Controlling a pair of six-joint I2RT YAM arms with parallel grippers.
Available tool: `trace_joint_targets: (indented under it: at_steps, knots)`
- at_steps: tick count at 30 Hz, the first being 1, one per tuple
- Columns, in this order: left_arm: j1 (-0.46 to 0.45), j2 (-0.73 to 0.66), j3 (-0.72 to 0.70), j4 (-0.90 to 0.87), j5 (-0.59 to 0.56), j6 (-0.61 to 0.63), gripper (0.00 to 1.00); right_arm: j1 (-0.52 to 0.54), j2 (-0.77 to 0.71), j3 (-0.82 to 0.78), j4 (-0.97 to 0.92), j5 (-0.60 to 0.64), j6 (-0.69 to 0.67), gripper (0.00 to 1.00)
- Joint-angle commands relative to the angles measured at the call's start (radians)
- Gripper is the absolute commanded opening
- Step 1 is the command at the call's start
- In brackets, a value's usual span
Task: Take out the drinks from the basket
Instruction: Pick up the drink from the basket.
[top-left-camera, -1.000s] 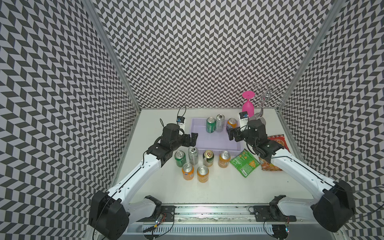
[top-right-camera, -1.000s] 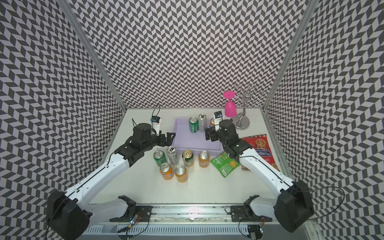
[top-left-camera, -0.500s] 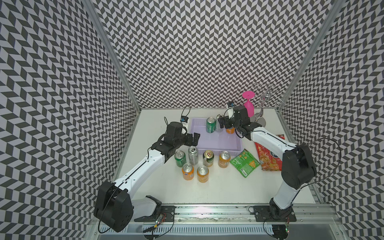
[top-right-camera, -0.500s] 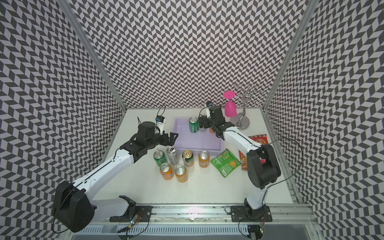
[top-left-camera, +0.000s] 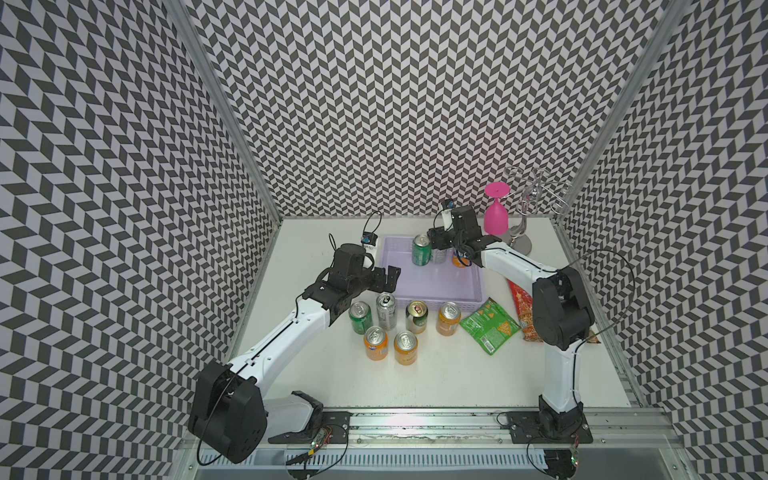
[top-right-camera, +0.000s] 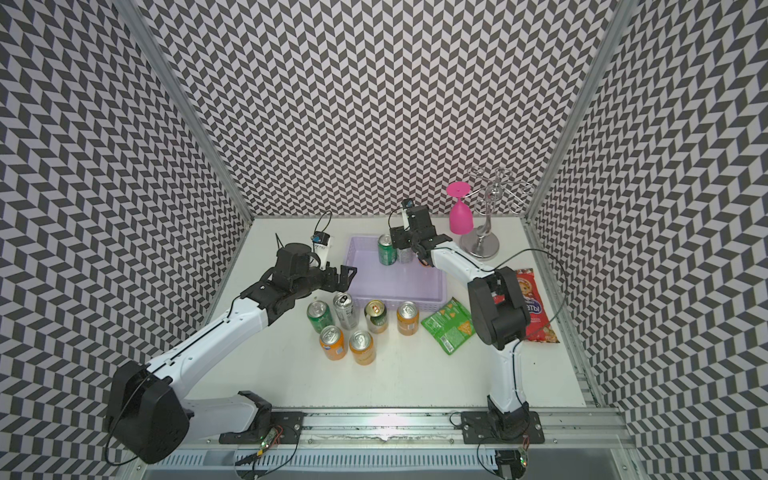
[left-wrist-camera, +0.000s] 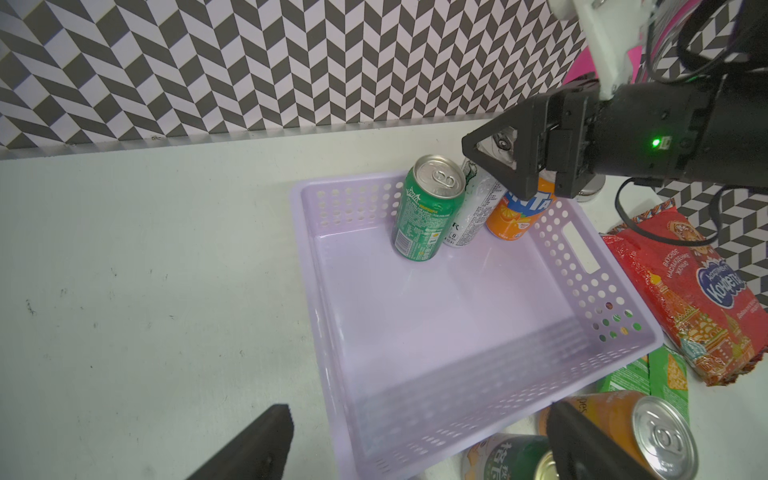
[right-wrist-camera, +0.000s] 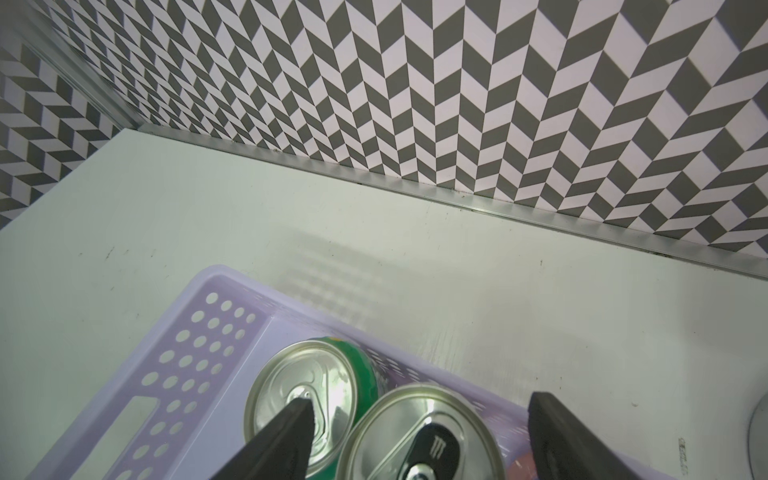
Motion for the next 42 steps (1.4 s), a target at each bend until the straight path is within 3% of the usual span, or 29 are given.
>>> trace_joint_targets:
  at_steps: [1, 5, 17, 28, 42]
  knots:
    - [0.006, 0.011, 0.023, 0.02, 0.014, 0.012, 0.99, -0.001, 0.029, 0.029, 0.011, -0.015, 0.012, 0.8]
    - [0.007, 0.012, 0.024, 0.02, 0.018, 0.012, 0.99, 0.0, 0.051, 0.035, 0.013, -0.005, 0.013, 0.76]
    - [0.007, 0.009, 0.024, 0.019, 0.017, 0.011, 0.99, 0.0, 0.03, 0.049, -0.024, -0.037, 0.016, 0.49]
    - [0.006, 0.0, 0.024, 0.017, 0.016, 0.011, 0.99, 0.001, -0.113, 0.028, -0.04, -0.029, -0.015, 0.46]
    - [0.007, -0.019, 0.024, 0.02, 0.018, 0.009, 0.99, 0.041, -0.422, -0.153, -0.028, -0.062, -0.031, 0.45]
